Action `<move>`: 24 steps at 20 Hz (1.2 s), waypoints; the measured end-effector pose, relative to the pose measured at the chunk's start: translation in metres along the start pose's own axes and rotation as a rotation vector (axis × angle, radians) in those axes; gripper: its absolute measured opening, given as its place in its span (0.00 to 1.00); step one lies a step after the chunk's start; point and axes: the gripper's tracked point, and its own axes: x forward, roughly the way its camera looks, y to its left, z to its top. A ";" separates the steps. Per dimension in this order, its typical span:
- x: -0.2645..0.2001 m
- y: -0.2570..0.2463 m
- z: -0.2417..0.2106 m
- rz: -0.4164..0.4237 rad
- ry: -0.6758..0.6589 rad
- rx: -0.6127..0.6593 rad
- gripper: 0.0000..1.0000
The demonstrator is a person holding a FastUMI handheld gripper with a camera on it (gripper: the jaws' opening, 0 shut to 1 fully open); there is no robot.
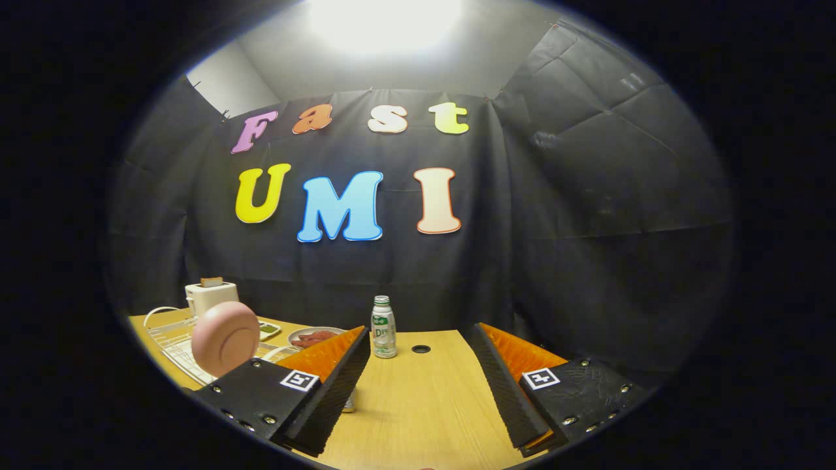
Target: Take the plate from the dish rack, then take the spoon from the basket and place it into the plate.
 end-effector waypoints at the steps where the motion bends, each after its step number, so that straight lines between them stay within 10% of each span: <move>1: -0.005 0.011 0.013 0.017 -0.007 0.002 0.98; 10: 0.000 0.122 0.063 0.212 0.075 0.158 0.98; 24: 0.086 0.253 -0.007 0.441 0.481 0.124 0.99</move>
